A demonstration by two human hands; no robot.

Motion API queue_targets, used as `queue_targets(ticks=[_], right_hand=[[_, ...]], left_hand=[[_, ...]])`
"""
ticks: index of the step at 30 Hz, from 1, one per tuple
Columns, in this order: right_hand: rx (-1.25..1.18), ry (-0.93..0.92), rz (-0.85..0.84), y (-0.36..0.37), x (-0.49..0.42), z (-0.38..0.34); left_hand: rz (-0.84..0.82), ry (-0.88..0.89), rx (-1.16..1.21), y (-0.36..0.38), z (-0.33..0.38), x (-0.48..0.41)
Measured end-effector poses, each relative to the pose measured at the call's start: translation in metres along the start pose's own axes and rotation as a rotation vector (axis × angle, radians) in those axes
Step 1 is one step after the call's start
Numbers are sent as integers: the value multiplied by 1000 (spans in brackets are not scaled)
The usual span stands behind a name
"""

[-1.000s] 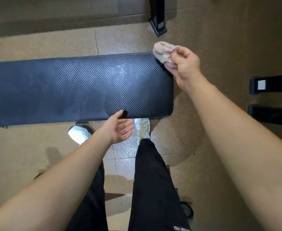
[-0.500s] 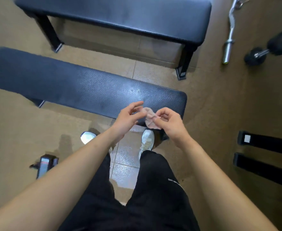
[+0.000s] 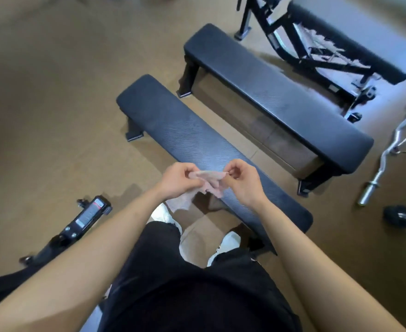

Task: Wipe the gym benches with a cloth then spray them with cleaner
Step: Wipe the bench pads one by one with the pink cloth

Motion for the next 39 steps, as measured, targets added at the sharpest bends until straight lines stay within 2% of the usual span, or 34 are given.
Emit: queue_targets(ticks=[4, 9, 14, 18, 24, 28, 36, 39], right_hand=[[66, -65, -43, 50, -37, -62], [239, -170, -110, 121, -92, -137], [242, -202, -341, 191, -140, -199], [209, -259, -428, 224, -173, -239], [112, -218, -382, 256, -256, -280], [35, -165, -367, 285, -328, -299], [68, -115, -370, 327, -467, -349], [-24, -45, -370, 331, -507, -372]], left_hand=[[83, 39, -3, -82, -27, 2], [273, 63, 138, -172, -50, 6], [209, 203, 210, -233, -41, 2], [324, 207, 185, -288, -50, -18], [402, 109, 15, -384, -76, -58], [390, 51, 162, -457, -85, -103], [433, 31, 320, -591, -55, -221], [480, -35, 292, -630, -47, -268]])
Point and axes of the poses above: each hand's wrist, its own x-axis away from the middle knuckle, its own y-axis out of the palm, z = x × y, the point moved 4 cm from there along -x, towards the middle knuckle
